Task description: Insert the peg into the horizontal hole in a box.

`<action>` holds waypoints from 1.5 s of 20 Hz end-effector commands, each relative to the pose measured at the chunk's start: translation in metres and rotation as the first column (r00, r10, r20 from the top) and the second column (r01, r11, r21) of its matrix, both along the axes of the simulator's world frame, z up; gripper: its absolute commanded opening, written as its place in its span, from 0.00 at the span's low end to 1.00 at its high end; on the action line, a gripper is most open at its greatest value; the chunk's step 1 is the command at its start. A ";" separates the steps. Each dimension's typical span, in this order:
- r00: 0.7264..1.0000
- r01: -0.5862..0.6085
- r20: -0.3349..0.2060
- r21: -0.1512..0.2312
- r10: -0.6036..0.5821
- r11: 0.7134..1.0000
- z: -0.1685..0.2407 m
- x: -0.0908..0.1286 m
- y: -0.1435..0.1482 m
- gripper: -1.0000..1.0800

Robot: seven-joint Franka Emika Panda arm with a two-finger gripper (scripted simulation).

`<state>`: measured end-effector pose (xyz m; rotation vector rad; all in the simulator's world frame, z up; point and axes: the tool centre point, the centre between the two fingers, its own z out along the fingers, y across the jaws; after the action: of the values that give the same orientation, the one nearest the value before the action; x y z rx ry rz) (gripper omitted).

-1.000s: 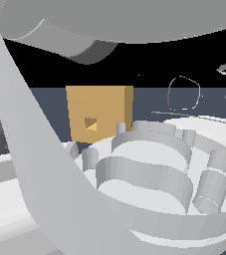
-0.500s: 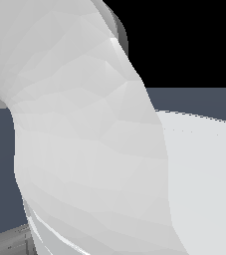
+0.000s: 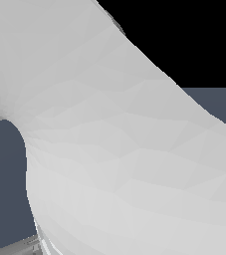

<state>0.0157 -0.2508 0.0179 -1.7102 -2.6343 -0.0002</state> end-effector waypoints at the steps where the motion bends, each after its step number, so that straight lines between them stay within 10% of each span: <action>1: 1.000 0.000 0.001 -0.001 0.000 1.000 0.000 0.000 0.000 0.00; 16: 0.999 0.044 0.000 0.000 -0.044 0.999 0.003 -0.013 0.010 0.00; 30: 0.969 0.247 0.000 0.000 -0.247 0.969 0.019 -0.068 0.063 0.00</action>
<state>-0.0459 -0.1959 0.0338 -1.9884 -2.4285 0.0017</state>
